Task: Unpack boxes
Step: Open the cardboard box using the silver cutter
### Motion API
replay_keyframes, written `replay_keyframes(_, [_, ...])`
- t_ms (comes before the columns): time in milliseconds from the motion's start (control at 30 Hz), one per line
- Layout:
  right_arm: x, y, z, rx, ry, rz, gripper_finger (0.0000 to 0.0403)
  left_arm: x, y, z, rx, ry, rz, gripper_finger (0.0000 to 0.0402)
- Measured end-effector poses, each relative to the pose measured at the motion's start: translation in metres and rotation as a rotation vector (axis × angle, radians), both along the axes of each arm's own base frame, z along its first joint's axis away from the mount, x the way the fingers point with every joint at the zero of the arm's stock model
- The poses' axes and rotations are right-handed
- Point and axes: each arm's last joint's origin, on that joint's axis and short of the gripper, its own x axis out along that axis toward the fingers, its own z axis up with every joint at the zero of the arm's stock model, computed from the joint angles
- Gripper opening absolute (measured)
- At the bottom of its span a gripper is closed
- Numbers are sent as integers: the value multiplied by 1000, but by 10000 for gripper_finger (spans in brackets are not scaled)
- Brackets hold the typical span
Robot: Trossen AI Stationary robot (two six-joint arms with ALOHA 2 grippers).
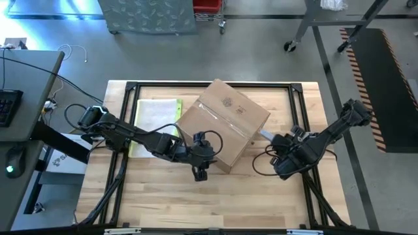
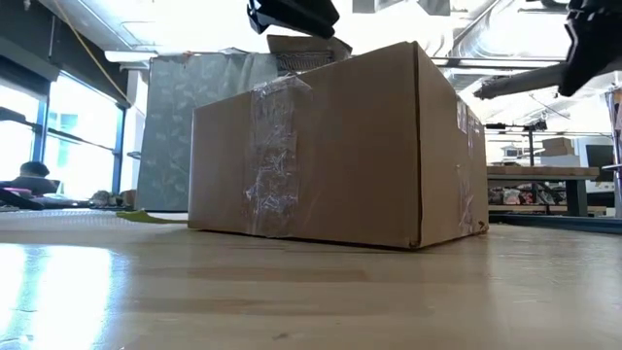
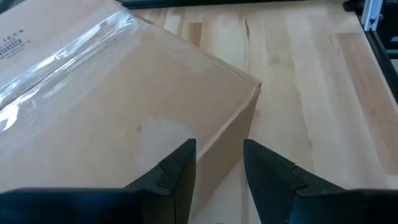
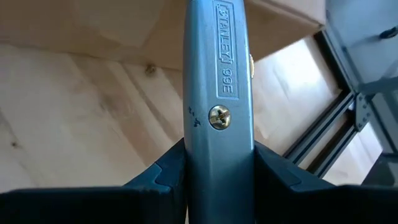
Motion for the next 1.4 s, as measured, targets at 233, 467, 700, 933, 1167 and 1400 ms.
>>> replay_keyframes(233, [1, 1, 0, 2, -22, -4, 104, 0, 0, 0, -1, -4, 0, 115])
replay_keyframes(467, [1, 1, 0, -4, -18, 9, 104, 0, 0, 0, -1, -3, -1, 115])
replay_keyframes(700, [2, 2, 0, 3, -43, -3, 104, 0, 0, 0, -2, -3, -1, 115])
replay_keyframes(933, [2, 2, 0, 3, -50, -2, 104, 0, 0, 0, -1, -4, -1, 115])
replay_keyframes(1167, [3, 3, 0, 13, -53, -4, 104, 0, 0, 0, -1, -4, -1, 115])
replay_keyframes(1400, [3, 3, 0, 8, -57, -2, 104, 0, 0, 0, -2, -4, -1, 115])
